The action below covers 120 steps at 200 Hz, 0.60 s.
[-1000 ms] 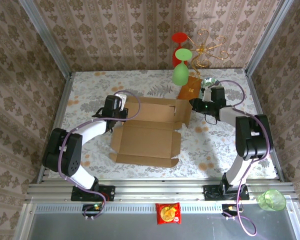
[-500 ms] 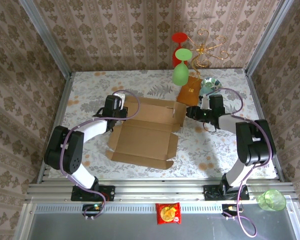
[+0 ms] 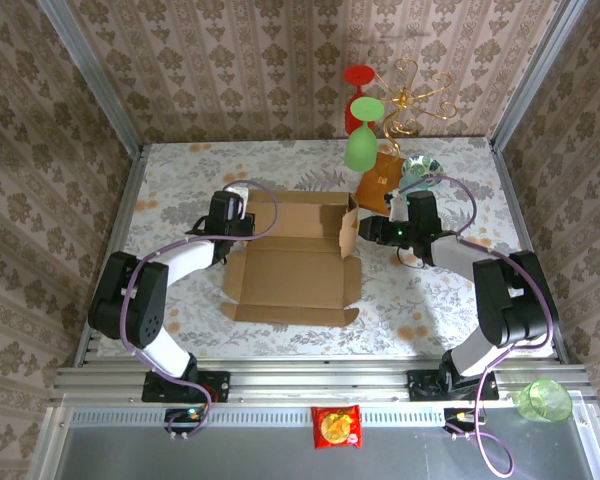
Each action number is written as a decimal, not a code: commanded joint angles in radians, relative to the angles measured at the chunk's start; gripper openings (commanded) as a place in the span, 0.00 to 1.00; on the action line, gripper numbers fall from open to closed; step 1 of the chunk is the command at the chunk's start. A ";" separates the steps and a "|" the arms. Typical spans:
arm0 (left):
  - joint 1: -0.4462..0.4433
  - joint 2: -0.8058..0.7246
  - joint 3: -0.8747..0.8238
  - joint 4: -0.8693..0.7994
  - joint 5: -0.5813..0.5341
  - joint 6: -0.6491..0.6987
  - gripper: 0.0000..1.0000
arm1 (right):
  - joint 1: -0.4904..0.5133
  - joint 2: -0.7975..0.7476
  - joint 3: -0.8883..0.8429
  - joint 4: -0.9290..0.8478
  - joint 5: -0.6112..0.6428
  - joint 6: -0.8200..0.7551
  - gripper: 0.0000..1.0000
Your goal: Fold the paper box
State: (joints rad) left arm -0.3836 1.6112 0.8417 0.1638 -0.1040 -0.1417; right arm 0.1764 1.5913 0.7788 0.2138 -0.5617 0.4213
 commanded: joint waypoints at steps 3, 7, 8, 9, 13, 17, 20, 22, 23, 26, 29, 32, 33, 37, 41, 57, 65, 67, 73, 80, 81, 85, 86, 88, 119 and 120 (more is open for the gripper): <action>0.007 0.006 -0.007 -0.012 0.011 -0.016 0.00 | 0.038 -0.020 0.020 -0.016 0.051 -0.046 0.43; 0.006 0.007 -0.007 -0.013 0.013 -0.014 0.00 | 0.044 -0.025 0.020 -0.021 0.058 -0.053 0.43; 0.007 0.008 -0.005 -0.012 0.012 -0.014 0.00 | 0.044 -0.026 0.020 -0.022 0.060 -0.056 0.43; 0.007 0.008 -0.006 -0.013 0.013 -0.013 0.00 | 0.045 -0.027 0.020 -0.024 0.062 -0.057 0.43; 0.007 0.009 -0.003 -0.013 0.012 -0.012 0.00 | 0.051 -0.032 0.020 -0.028 0.069 -0.067 0.43; 0.006 0.009 -0.002 -0.015 0.013 -0.010 0.00 | 0.056 -0.038 0.020 -0.035 0.075 -0.077 0.43; 0.006 0.010 -0.001 -0.015 0.013 -0.011 0.00 | 0.059 -0.040 0.020 -0.039 0.079 -0.081 0.43; 0.005 0.009 0.000 -0.016 0.014 -0.010 0.00 | 0.062 -0.043 0.020 -0.042 0.081 -0.086 0.43; 0.006 0.009 0.000 -0.016 0.014 -0.010 0.00 | 0.062 -0.044 0.020 -0.043 0.082 -0.090 0.43; 0.007 0.010 0.001 -0.016 0.014 -0.010 0.00 | 0.066 -0.046 0.020 -0.049 0.086 -0.097 0.43; 0.005 0.009 0.001 -0.016 0.014 -0.010 0.00 | 0.068 -0.050 0.020 -0.053 0.090 -0.103 0.42; 0.006 0.010 0.002 -0.016 0.014 -0.008 0.00 | 0.070 -0.052 0.020 -0.059 0.093 -0.111 0.42; 0.005 0.010 0.002 -0.016 0.014 -0.007 0.00 | 0.071 -0.052 0.020 -0.061 0.094 -0.113 0.42; 0.006 0.010 0.003 -0.016 0.013 -0.008 0.00 | 0.074 -0.057 0.020 -0.068 0.097 -0.121 0.42; 0.007 0.010 0.003 -0.015 0.014 -0.007 0.00 | 0.076 -0.058 0.020 -0.073 0.100 -0.129 0.42; 0.006 0.013 0.008 -0.017 0.019 -0.005 0.00 | 0.078 -0.064 0.026 -0.094 0.104 -0.153 0.43; 0.006 0.015 0.007 -0.016 0.021 -0.004 0.00 | 0.081 -0.060 0.036 -0.109 0.111 -0.167 0.43; 0.006 0.015 0.008 -0.017 0.020 -0.004 0.00 | 0.080 -0.058 0.038 -0.114 0.113 -0.172 0.43; 0.005 0.015 0.009 -0.016 0.022 -0.003 0.00 | 0.081 -0.051 0.047 -0.122 0.119 -0.183 0.43; 0.006 0.016 0.010 -0.017 0.022 -0.003 0.00 | 0.081 -0.041 0.059 -0.129 0.123 -0.198 0.43; 0.006 0.016 0.010 -0.018 0.023 -0.002 0.00 | 0.080 -0.040 0.061 -0.131 0.123 -0.200 0.43; 0.005 0.019 0.010 -0.019 0.024 -0.001 0.00 | 0.081 -0.033 0.071 -0.138 0.124 -0.207 0.43; 0.005 0.018 0.010 -0.019 0.025 -0.001 0.00 | 0.080 -0.030 0.074 -0.139 0.124 -0.210 0.43; 0.006 0.018 0.011 -0.019 0.024 0.001 0.00 | 0.081 -0.026 0.080 -0.143 0.124 -0.215 0.43; 0.006 0.019 0.016 -0.028 0.028 0.013 0.00 | 0.082 0.035 0.166 -0.189 0.106 -0.267 0.44; 0.005 0.019 0.017 -0.028 0.027 0.014 0.00 | 0.082 0.036 0.168 -0.191 0.105 -0.268 0.44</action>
State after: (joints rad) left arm -0.3836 1.6112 0.8421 0.1627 -0.1009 -0.1410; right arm 0.2535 1.5906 0.8757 0.0742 -0.4648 0.2291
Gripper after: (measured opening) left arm 0.073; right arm 0.442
